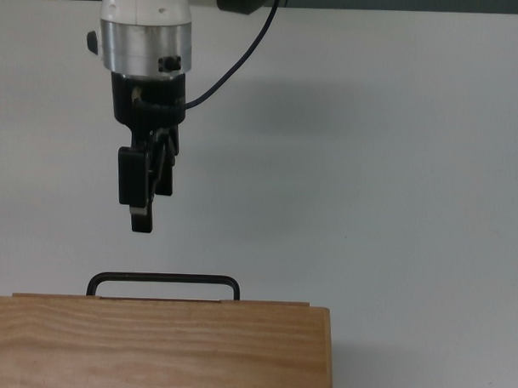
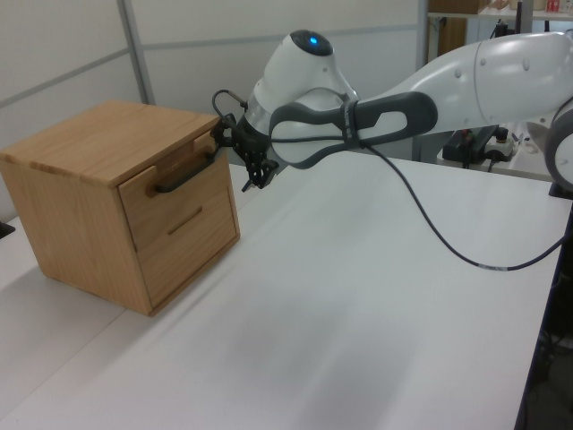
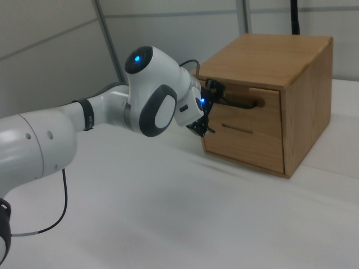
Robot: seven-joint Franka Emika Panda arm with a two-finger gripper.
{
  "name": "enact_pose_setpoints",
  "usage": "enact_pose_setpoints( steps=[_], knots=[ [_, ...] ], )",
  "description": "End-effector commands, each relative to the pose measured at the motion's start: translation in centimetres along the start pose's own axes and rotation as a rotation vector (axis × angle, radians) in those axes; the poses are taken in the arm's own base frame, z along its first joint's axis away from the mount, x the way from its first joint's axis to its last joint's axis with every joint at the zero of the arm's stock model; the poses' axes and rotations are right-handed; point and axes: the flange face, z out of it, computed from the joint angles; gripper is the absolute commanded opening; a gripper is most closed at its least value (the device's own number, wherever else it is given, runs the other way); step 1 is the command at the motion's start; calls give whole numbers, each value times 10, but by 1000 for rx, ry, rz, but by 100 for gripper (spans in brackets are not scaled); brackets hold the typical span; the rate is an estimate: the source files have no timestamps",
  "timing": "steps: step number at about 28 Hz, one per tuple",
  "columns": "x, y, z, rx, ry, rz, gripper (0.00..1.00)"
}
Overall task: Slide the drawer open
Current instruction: 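Move the gripper to the upper drawer's black handle and grasp it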
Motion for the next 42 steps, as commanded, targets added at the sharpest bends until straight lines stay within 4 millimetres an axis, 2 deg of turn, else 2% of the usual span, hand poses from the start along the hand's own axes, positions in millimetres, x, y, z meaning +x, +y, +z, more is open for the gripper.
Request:
enact_pose_setpoints(
  steps=[1, 7, 8, 9, 11, 14, 15, 18, 19, 27, 33, 38, 42],
  knots=[
    [0, -8, 15, 110, -12, 7, 100],
    [0, -10, 34, 212, -26, 3, 99],
    [-2, -9, 37, 220, -29, 3, 95],
    [-2, -10, 38, 240, -32, 3, 85],
    [-6, -11, 41, 252, -38, -1, 79],
    [-9, -8, 49, 249, -39, -20, 53],
    [-10, -10, 51, 268, -38, -36, 38],
    [-15, -10, 53, 290, -41, -65, 5],
    [-17, -10, 52, 297, -42, -76, 0],
    [-31, -5, 59, 292, -55, -107, 0],
    [-33, -2, 61, 284, -55, -113, 0],
    [-32, -6, 50, 293, -51, -113, 0],
    [-29, -1, 39, 280, -48, -104, 0]
  ],
)
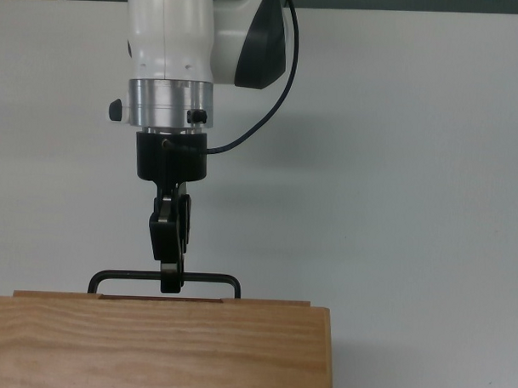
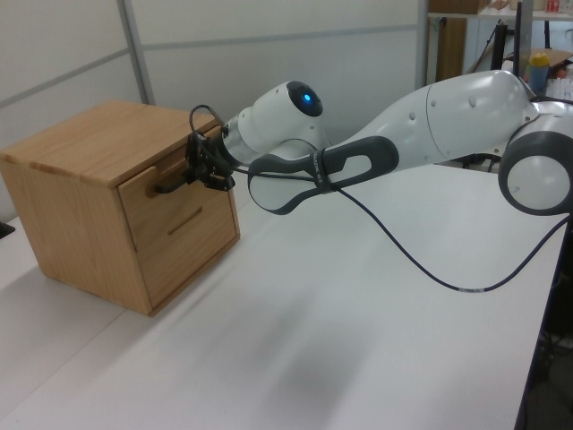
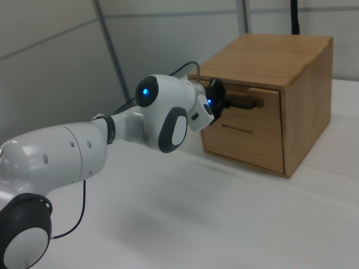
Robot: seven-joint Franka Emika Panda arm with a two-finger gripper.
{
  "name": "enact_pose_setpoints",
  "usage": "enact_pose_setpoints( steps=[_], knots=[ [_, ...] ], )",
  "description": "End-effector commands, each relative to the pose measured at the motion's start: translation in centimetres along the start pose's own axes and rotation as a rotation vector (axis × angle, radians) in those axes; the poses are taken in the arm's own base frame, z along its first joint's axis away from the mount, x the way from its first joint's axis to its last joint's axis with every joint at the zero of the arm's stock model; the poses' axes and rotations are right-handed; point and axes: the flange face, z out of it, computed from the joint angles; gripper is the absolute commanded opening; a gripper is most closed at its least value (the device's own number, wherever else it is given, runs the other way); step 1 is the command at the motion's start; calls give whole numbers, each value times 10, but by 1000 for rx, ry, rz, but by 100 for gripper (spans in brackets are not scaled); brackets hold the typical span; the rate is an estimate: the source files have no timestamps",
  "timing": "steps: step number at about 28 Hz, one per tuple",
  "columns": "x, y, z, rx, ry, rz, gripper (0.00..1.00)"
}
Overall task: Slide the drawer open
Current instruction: 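Move the gripper to the upper drawer's black handle and grasp it, then pull the handle outward, sliding the upper drawer out of the cabinet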
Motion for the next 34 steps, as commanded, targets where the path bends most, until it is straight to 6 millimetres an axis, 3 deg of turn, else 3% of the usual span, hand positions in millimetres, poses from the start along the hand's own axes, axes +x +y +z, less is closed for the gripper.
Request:
enact_pose_setpoints(
  steps=[1, 9, 15, 25, 34],
  knots=[
    [-4, 0, -20, 0, 0, -13, 0],
    [-6, 16, -45, -44, 6, -19, 0],
    [-2, 43, -62, -100, 18, -22, 0],
    [-1, 60, -97, -132, 32, -27, 0],
    [-2, 78, -108, -280, 40, -28, 0]
  ],
)
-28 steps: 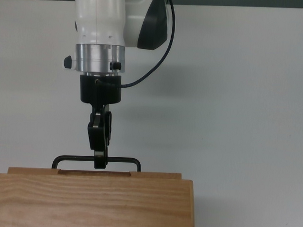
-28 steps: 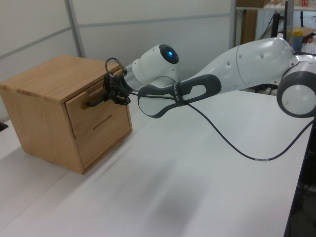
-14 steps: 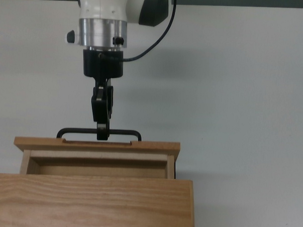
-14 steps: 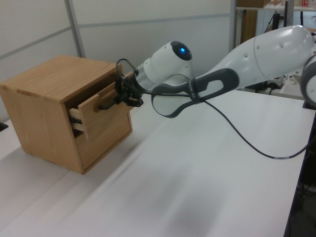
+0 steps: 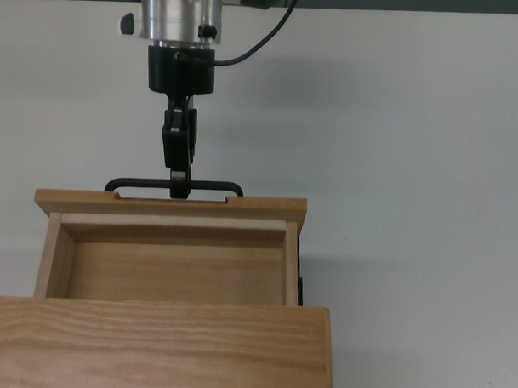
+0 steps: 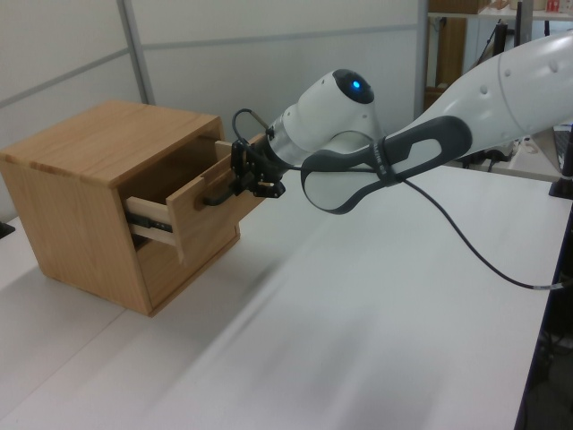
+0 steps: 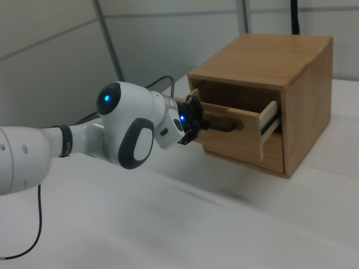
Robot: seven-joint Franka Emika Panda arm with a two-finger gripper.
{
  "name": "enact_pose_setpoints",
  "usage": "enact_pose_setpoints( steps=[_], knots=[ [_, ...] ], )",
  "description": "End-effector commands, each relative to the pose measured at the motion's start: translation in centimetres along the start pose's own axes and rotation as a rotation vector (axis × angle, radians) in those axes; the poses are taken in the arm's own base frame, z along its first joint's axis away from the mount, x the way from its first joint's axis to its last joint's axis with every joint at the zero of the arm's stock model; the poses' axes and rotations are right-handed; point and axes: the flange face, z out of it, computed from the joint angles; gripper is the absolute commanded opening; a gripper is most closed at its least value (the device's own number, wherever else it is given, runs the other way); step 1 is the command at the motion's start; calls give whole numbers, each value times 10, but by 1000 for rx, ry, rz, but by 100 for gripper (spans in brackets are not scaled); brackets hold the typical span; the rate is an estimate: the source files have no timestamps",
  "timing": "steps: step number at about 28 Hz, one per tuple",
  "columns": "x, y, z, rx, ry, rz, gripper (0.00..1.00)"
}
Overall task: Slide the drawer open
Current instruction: 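Pull the handle outward, sliding the upper drawer out of the cabinet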
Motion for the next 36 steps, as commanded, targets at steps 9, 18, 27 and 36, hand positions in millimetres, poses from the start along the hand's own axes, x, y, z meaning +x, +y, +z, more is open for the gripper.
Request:
enact_pose_setpoints(
  steps=[9, 18, 27, 36],
  knots=[
    [6, 37, -19, -282, 20, 2, 0],
    [10, 31, -49, -380, 24, 20, 0],
    [11, 22, -82, -547, 23, 36, 0],
    [8, 19, -107, -633, 23, 29, 0]
  ],
)
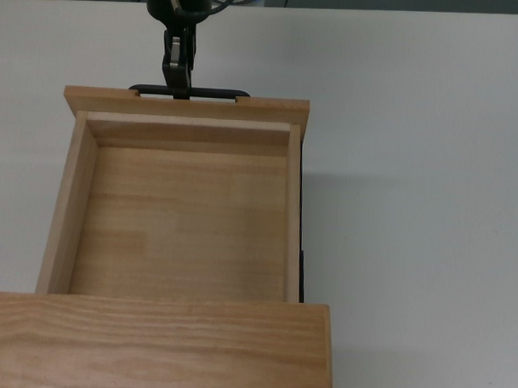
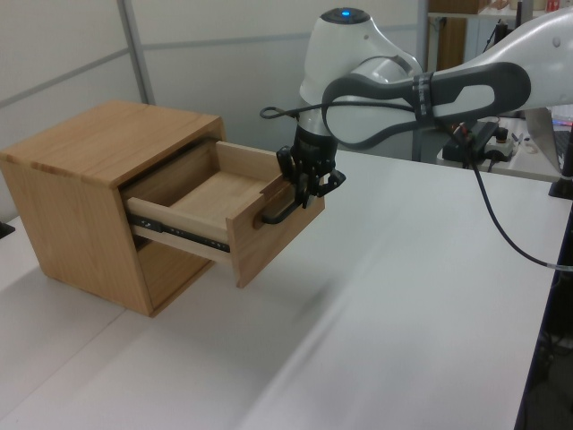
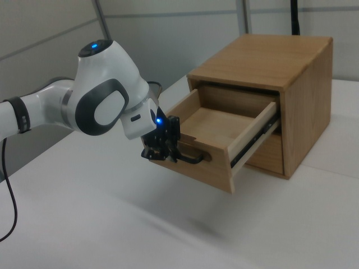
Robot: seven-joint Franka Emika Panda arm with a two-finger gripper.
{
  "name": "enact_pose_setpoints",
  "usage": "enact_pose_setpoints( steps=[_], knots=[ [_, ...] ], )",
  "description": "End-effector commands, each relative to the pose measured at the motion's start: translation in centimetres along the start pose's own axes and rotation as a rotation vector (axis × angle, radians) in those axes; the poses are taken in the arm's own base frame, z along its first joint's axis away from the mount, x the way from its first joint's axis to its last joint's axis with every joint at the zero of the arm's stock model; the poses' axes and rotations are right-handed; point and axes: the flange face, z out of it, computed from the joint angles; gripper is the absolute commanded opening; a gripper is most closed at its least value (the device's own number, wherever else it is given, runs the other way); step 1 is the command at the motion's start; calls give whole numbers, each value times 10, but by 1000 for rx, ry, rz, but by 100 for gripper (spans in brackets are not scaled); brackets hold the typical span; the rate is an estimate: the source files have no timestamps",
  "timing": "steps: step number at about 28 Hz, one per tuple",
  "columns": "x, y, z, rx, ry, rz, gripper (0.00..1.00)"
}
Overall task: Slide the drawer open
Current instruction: 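Pull the handle outward, sliding the upper drawer out of the cabinet, then open the gripper, release the handle and lift away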
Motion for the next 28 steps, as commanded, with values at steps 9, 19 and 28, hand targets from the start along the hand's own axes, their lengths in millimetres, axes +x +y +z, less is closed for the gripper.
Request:
enact_pose_setpoints(
  steps=[9, 19, 28],
  knots=[
    [3, 28, -33, -169, -7, 0, 0],
    [1, 15, -37, -140, -46, 50, 100],
    [1, 15, -43, -137, -40, -62, 100]
  ],
)
